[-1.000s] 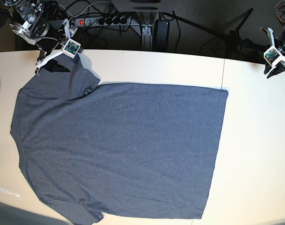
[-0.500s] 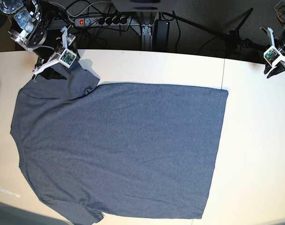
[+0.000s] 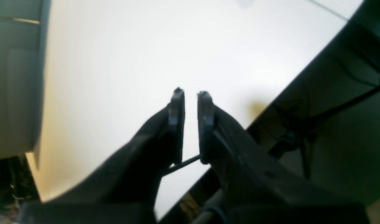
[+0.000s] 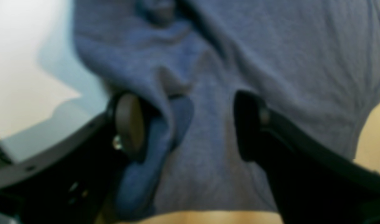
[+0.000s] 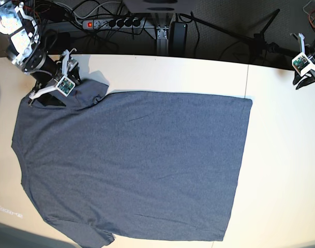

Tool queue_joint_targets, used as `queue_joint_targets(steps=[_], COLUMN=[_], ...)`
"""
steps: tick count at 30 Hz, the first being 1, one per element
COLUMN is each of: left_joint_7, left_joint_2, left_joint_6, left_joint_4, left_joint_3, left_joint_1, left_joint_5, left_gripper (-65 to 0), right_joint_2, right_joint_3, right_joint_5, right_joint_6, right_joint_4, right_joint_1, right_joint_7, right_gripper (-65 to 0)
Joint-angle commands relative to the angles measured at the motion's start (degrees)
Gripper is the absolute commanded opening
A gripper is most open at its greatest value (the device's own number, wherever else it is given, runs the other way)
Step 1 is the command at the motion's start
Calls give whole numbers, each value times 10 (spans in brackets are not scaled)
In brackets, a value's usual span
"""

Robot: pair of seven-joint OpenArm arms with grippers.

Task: Fold the T-shirt properly
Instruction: 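Lower the right gripper onto the shirt's shoulder corner and grasp it, then lower the left gripper onto the hem corner by the collar side and grasp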

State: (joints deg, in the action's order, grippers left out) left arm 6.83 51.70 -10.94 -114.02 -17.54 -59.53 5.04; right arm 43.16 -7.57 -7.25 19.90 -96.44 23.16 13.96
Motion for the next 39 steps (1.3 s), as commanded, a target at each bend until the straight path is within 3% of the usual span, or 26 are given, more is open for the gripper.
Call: queue_joint_targets(steps=[1,9,12,19,28,34,39], left_joint_7=[-11,-29,-24,8,81,138,181], left_joint_2=[14,55,74,99,99,99,91], left_joint_6=[16,14,12,13,14,111,120], left_joint_4=[-7,-8,-7,-7,-26,-98,-97], left_joint_3=[-5,23,75,209,214,214,214], left_joint_1=[-3,45,89,169,123,23,-25], left_joint_5=[2,14,38,64,78,145,153], left_gripper=[-537,-525,-477,-471,-471,-471,-471], right_joint_2=[10,9,9,9,9,9,9], right_joint_3=[2,-8,-8,-8,-8,-8,-8], right_joint_5=[-11,9,13,13,13,24,23], right_joint_6=[12,12,13,13,13,13,13], right_joint_4=[5,37,37,42,51,51,51], right_joint_1=[-4,-32,-31,-31,-32,-37,-37], right_joint_7=[21,13,14,15,12,12,12], right_gripper=[-232,-232,-232,-232,-232,-232,-232])
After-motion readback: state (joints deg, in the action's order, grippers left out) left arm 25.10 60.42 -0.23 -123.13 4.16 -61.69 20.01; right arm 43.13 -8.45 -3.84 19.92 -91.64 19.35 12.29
